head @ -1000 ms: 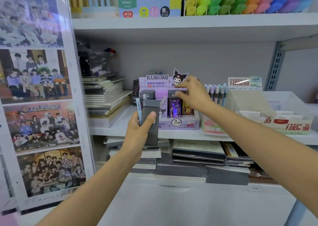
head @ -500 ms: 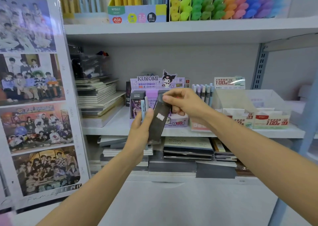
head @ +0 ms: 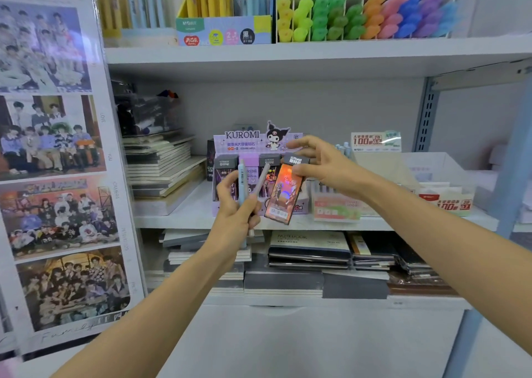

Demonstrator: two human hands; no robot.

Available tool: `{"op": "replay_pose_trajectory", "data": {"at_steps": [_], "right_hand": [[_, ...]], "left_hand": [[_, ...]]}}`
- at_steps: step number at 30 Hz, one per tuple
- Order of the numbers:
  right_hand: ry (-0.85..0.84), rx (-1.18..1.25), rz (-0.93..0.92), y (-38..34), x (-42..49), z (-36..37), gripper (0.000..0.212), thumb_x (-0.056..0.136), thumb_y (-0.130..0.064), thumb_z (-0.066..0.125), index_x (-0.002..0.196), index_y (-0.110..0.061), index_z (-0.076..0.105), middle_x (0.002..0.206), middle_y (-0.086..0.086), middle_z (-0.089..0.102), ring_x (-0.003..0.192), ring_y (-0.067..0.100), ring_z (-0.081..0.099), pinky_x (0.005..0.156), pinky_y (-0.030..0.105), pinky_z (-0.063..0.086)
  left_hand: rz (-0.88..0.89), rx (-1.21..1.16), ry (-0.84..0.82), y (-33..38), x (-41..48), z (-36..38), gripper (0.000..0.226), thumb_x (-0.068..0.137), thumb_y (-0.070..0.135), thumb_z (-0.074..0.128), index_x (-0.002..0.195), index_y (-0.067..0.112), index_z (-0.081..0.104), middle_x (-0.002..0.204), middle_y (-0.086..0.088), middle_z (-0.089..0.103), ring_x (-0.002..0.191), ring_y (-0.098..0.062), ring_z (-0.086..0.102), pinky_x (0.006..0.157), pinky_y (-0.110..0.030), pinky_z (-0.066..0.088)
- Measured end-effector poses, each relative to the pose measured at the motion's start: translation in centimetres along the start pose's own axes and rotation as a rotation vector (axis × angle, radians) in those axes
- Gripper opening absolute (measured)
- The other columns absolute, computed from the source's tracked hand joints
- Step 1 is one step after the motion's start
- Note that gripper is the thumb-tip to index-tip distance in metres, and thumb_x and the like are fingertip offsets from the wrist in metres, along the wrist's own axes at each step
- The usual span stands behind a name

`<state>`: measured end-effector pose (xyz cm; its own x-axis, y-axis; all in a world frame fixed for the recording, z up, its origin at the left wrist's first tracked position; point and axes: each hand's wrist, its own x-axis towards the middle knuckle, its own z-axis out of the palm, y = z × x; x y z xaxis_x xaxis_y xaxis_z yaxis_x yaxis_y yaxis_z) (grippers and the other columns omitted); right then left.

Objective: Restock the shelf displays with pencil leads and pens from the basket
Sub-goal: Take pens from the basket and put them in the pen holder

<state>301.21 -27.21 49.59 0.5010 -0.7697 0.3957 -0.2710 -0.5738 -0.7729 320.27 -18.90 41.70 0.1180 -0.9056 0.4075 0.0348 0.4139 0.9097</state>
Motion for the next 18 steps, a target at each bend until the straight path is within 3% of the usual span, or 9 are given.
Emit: {"op": "replay_pose_trajectory", "data": {"at_steps": [1, 3, 5, 7, 11, 13, 18], "right_hand": [[0.021, -0.034, -0.011, -0.1, 0.0, -0.5, 0.04, 0.093, -0.012, 0.063, 0.129, -0.026, 0.051, 0.131, -0.005, 0.054, 0.113, 0.01, 0.059, 0.09, 0.026, 0.053], [0.079, -0.048, -0.036, -0.3, 0.1, -1.3, 0.04, 0.092, -0.009, 0.063, 0.13, -0.02, 0.055, 0.123, -0.004, 0.061, 0.103, 0.006, 0.065, 0.082, 0.021, 0.055], [0.127, -0.034, -0.042, -0.5, 0.5, -2.0, 0.036, 0.091, -0.005, 0.063, 0.125, -0.013, 0.06, 0.112, 0.003, 0.069, 0.094, 0.008, 0.069, 0.075, 0.019, 0.056], [0.183, -0.083, -0.029, -0.7, 1.1, -2.7, 0.033, 0.091, -0.004, 0.063, 0.123, -0.012, 0.061, 0.109, 0.006, 0.07, 0.095, 0.014, 0.069, 0.079, 0.025, 0.059], [0.295, -0.212, -0.033, -0.7, 2.8, -3.8, 0.031, 0.09, -0.006, 0.065, 0.119, -0.014, 0.06, 0.114, 0.006, 0.068, 0.101, 0.018, 0.067, 0.088, 0.036, 0.057], [0.319, -0.277, -0.038, -0.6, 3.6, -3.9, 0.029, 0.09, -0.006, 0.065, 0.116, -0.016, 0.061, 0.113, 0.006, 0.067, 0.104, 0.02, 0.064, 0.092, 0.04, 0.054], [0.256, -0.447, 0.0, 0.6, 5.3, -2.6, 0.027, 0.089, -0.007, 0.067, 0.115, -0.014, 0.062, 0.111, 0.009, 0.068, 0.098, 0.02, 0.064, 0.087, 0.032, 0.052]], "left_hand": [[-0.021, 0.003, 0.007, 0.0, 0.1, -0.1, 0.028, 0.103, 0.021, 0.044, 0.121, 0.038, 0.031, 0.067, 0.007, 0.053, 0.051, -0.005, 0.041, 0.046, -0.014, 0.037], [-0.054, 0.032, 0.006, 0.0, 0.4, -0.2, 0.011, 0.104, 0.024, 0.043, 0.115, 0.024, 0.042, 0.069, 0.005, 0.051, 0.055, -0.007, 0.043, 0.047, -0.014, 0.037], [-0.064, 0.05, 0.004, -0.1, 0.8, -0.2, 0.018, 0.104, 0.024, 0.041, 0.108, 0.011, 0.053, 0.064, 0.006, 0.05, 0.058, -0.01, 0.044, 0.051, -0.017, 0.035], [-0.077, 0.009, 0.009, -0.2, 1.2, -0.3, 0.024, 0.104, 0.024, 0.04, 0.109, 0.005, 0.054, 0.062, 0.006, 0.049, 0.058, -0.011, 0.045, 0.055, -0.021, 0.035], [-0.07, -0.038, -0.038, -0.1, 1.7, -0.2, 0.024, 0.105, 0.024, 0.038, 0.104, 0.006, 0.055, 0.06, 0.006, 0.047, 0.056, -0.013, 0.051, 0.064, -0.024, 0.047], [-0.081, -0.068, -0.063, -0.1, 2.0, -0.2, 0.022, 0.105, 0.024, 0.038, 0.101, 0.008, 0.053, 0.06, 0.005, 0.048, 0.051, -0.013, 0.051, 0.058, -0.028, 0.051], [-0.074, 0.005, -0.059, -0.7, 3.0, -0.5, 0.021, 0.104, 0.027, 0.042, 0.103, 0.01, 0.053, 0.064, 0.004, 0.048, 0.047, -0.009, 0.037, 0.044, -0.02, 0.032]]}}
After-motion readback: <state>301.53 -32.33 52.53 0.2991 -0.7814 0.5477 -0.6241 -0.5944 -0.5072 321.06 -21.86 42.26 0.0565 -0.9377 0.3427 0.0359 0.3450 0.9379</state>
